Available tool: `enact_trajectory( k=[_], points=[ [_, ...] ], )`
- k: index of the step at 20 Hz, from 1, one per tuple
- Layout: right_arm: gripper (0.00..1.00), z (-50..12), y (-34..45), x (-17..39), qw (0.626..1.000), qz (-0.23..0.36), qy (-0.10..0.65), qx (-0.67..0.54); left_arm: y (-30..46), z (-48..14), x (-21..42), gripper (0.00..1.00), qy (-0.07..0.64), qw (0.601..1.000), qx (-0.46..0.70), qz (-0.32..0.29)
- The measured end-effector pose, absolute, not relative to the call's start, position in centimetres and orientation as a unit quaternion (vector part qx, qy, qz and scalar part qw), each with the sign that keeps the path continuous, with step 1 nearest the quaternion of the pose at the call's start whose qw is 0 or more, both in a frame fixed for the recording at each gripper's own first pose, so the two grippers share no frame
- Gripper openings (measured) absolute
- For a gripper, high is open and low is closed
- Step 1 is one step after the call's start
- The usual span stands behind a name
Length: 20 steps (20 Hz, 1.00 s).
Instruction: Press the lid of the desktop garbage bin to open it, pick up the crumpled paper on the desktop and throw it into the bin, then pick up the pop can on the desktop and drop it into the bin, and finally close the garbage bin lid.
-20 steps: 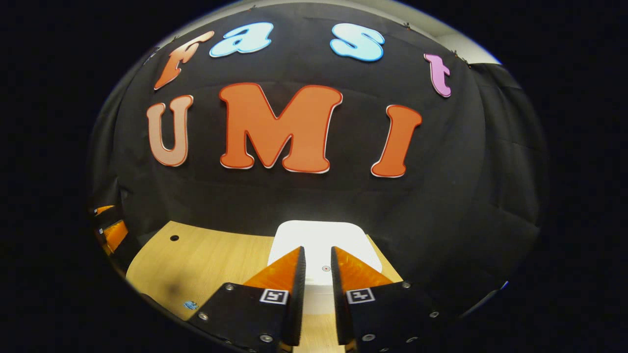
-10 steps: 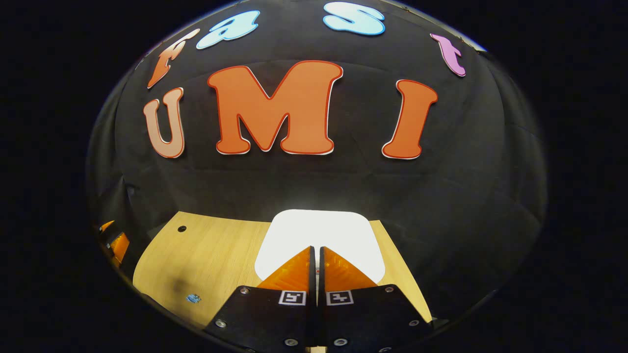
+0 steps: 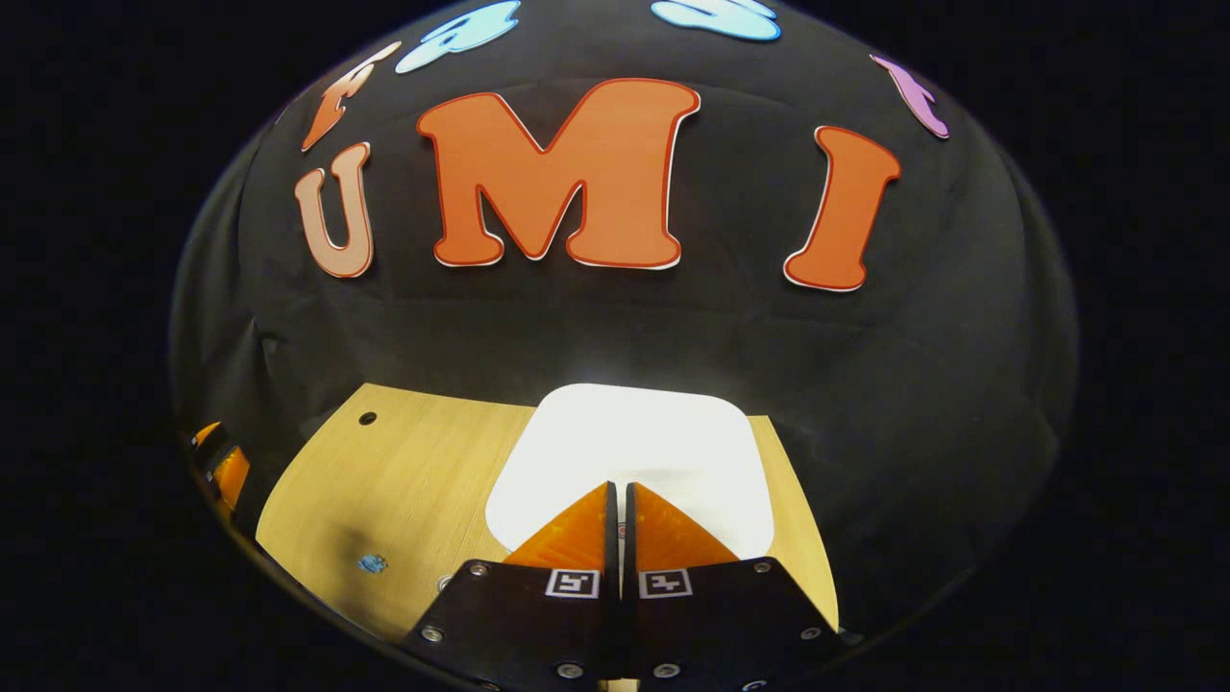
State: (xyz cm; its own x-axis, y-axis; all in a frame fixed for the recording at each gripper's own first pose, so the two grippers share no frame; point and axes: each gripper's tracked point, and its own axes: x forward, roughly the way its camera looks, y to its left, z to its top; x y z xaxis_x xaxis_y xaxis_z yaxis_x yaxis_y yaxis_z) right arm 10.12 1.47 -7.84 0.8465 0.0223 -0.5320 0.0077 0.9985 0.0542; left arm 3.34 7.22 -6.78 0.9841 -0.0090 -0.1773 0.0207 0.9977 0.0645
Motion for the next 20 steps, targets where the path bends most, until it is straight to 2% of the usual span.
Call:
enact_trajectory(
  k=[8, 9, 12, 20],
  points=[
    [0.01, -10.2, 1.6, 10.7, 0.953, 0.018, 0.299, 0.036, 6.2, -7.9, 3.3, 1.00, 0.105, 0.994, 0.039, 0.000],
    [0.01, -10.5, 1.5, 10.7, 0.953, 0.017, 0.302, 0.035, 6.1, -7.9, 3.4, 0.97, 0.107, 0.993, 0.040, 0.000],
    [0.01, -11.2, 1.7, 11.1, 0.950, 0.020, 0.308, 0.039, 5.6, -8.0, 3.6, 0.99, 0.111, 0.993, 0.043, -0.003],
    [0.01, -11.6, 1.9, 11.1, 0.948, 0.000, 0.298, 0.113, 4.6, -9.0, 4.4, 1.00, 0.124, 0.991, 0.038, -0.010]
  ],
)
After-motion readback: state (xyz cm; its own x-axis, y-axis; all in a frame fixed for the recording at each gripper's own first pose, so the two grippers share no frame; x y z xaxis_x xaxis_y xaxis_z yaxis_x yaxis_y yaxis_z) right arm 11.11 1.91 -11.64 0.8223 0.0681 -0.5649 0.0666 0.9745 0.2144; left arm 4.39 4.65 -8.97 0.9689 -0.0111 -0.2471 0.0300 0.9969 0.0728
